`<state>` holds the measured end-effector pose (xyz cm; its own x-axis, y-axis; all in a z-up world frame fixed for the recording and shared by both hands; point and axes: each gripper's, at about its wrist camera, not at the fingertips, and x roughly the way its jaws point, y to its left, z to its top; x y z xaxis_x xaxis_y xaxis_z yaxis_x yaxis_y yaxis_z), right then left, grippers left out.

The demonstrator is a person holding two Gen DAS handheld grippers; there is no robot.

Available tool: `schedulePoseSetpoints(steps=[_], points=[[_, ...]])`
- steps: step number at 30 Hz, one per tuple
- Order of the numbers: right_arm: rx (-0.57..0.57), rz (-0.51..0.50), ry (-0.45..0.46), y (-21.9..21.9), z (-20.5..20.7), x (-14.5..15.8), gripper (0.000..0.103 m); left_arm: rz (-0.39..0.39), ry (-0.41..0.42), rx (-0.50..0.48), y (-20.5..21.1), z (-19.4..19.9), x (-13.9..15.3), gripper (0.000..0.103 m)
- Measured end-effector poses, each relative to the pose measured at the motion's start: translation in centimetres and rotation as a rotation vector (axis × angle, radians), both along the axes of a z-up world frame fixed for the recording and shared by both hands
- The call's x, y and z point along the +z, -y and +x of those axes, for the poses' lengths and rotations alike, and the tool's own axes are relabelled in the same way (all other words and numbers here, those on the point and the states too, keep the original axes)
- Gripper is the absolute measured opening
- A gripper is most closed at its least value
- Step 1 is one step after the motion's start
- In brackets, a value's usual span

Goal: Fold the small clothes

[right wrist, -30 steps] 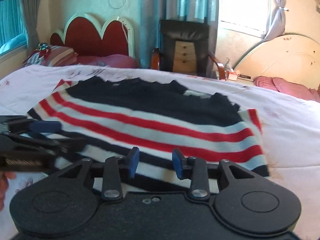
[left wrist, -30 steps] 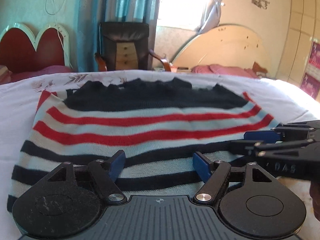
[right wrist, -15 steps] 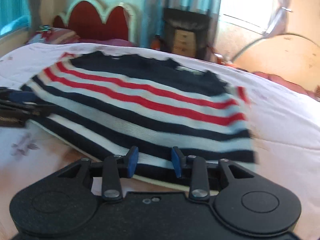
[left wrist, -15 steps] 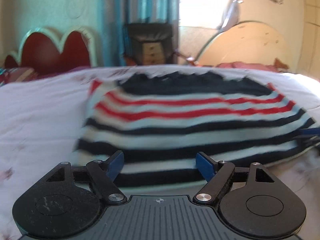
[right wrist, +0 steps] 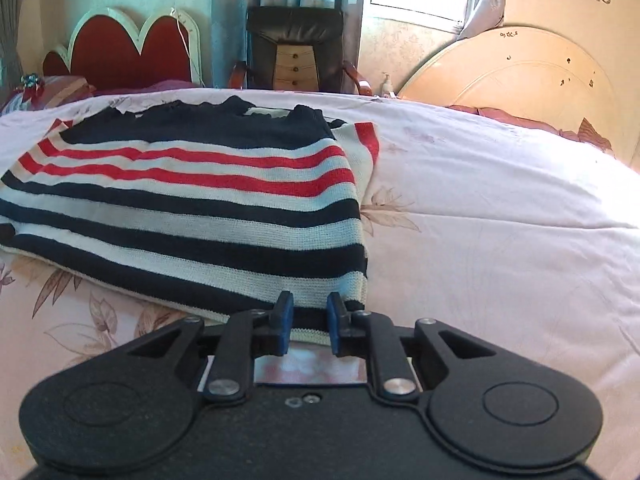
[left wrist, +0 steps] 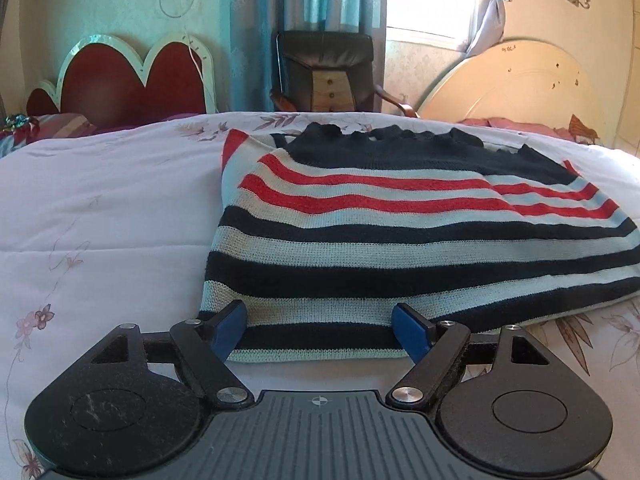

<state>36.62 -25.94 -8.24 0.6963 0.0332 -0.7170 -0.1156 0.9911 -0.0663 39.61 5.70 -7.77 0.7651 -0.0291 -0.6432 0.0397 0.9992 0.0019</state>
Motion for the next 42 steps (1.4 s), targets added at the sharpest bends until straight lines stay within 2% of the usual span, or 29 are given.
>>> schedulePoseSetpoints(steps=[13, 25, 27, 29, 30, 31, 32, 33, 34, 37, 38, 39, 42], points=[[0.002, -0.04, -0.001, -0.4, 0.1, -0.1, 0.019, 0.019, -0.022, -0.004, 0.4, 0.4, 0.0, 0.079], [0.013, -0.126, -0.033, -1.7, 0.8, -0.1, 0.019, 0.031, -0.07, -0.023, 0.4, 1.1, 0.4, 0.08], [0.016, -0.137, -0.05, -1.8, 1.1, 0.0, 0.019, 0.005, -0.091, -0.015, 0.1, 1.0, 0.9, 0.08], [0.007, -0.129, -0.082, -1.8, 1.6, 0.4, 0.019, -0.043, -0.073, 0.018, -0.8, 0.0, 1.9, 0.08], [0.0, -0.115, -0.102, -1.6, 1.9, 0.8, 0.021, -0.051, -0.046, 0.042, -1.2, -0.8, 2.5, 0.081], [-0.005, -0.089, -0.112, -1.4, 1.9, 1.5, 0.031, -0.058, -0.014, 0.078, -1.8, -2.0, 2.9, 0.09], [0.003, -0.033, -0.094, -1.1, 1.4, 2.3, 0.038, -0.096, 0.011, 0.109, -2.5, -3.1, 3.2, 0.092], [0.021, 0.028, -0.067, -0.7, 0.6, 3.0, 0.045, -0.178, 0.03, 0.135, -3.5, -4.2, 3.2, 0.092], [0.04, 0.079, -0.056, -0.4, -0.1, 3.6, 0.045, -0.273, 0.036, 0.155, -4.3, -5.0, 2.9, 0.092], [0.096, 0.183, -0.055, -0.7, -1.6, 4.4, 0.031, -0.581, 0.035, 0.247, -6.5, -6.4, 0.9, 0.088], [0.108, 0.214, -0.058, -1.0, -1.9, 4.5, 0.02, -0.675, 0.031, 0.284, -7.0, -6.5, -0.2, 0.084], [0.112, 0.243, -0.065, -1.3, -1.9, 4.6, 0.016, -0.734, 0.02, 0.312, -7.4, -6.4, -1.0, 0.074], [0.102, 0.324, -0.069, -2.2, -1.6, 5.0, 0.017, -0.857, 0.028, 0.383, -8.1, -5.7, -3.0, 0.072]])
